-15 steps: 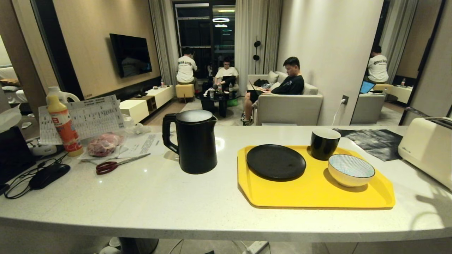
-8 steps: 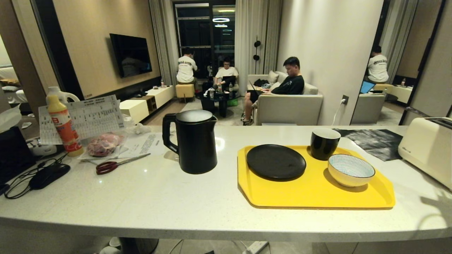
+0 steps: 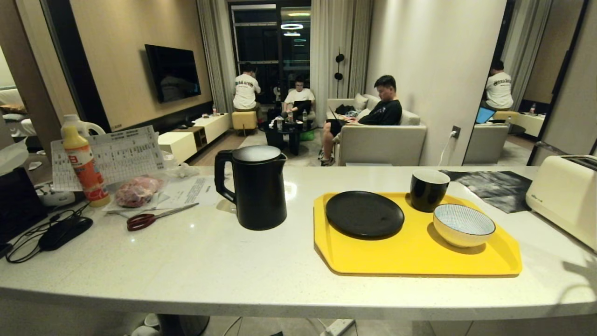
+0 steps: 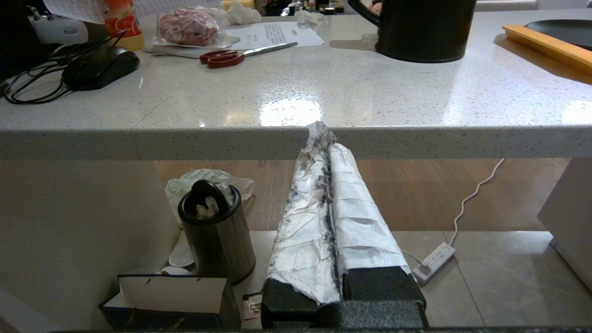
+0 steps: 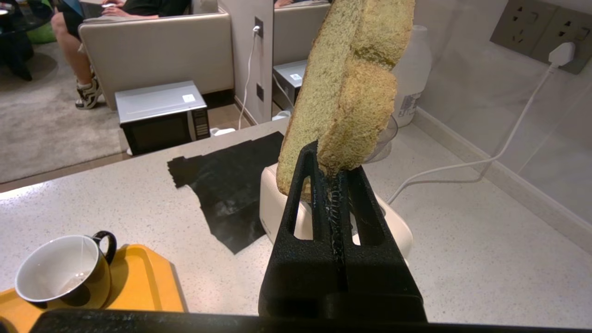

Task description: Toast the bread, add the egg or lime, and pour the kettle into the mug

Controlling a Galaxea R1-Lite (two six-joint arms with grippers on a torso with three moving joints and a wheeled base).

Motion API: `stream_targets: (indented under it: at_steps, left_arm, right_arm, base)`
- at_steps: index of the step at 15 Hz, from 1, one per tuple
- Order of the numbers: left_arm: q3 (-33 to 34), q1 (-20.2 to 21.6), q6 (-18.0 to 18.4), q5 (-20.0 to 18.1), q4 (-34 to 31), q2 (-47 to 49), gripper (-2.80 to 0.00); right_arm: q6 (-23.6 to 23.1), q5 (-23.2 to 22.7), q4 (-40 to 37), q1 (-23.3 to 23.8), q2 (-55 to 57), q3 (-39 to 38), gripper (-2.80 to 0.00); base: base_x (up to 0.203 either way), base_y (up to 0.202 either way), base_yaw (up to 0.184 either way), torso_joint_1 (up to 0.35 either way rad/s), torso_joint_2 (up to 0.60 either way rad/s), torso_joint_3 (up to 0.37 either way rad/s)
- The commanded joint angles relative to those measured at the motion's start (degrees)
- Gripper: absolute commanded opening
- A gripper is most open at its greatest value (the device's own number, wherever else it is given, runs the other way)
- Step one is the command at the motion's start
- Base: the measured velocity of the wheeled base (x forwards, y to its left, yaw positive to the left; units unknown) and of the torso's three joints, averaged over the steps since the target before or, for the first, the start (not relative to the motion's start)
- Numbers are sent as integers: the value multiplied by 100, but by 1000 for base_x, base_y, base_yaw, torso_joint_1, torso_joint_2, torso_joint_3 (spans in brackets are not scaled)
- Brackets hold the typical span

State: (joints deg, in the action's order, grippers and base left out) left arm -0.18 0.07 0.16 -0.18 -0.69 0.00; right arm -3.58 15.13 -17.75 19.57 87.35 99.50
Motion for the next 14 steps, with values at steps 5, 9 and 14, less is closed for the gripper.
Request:
stream_targets:
  at_steps: [5,9,14]
  left_arm:
    - [1,1,2,1,-1,-18,-280]
    - [1,1,2,1,-1,-18,-280]
    - [1,1,2,1,-1,-18,-280]
  right_arm:
    - [-3,8,0,21,-16,-71,-280]
    - [-3,-36,8,21,-16,-106,-280]
    - [4,-36,8,21,-16,-122,-280]
  base:
    - [0,0,0,0,0,0]
    - [0,0,0,-12,19,13]
    - [0,0,0,-253,419,159]
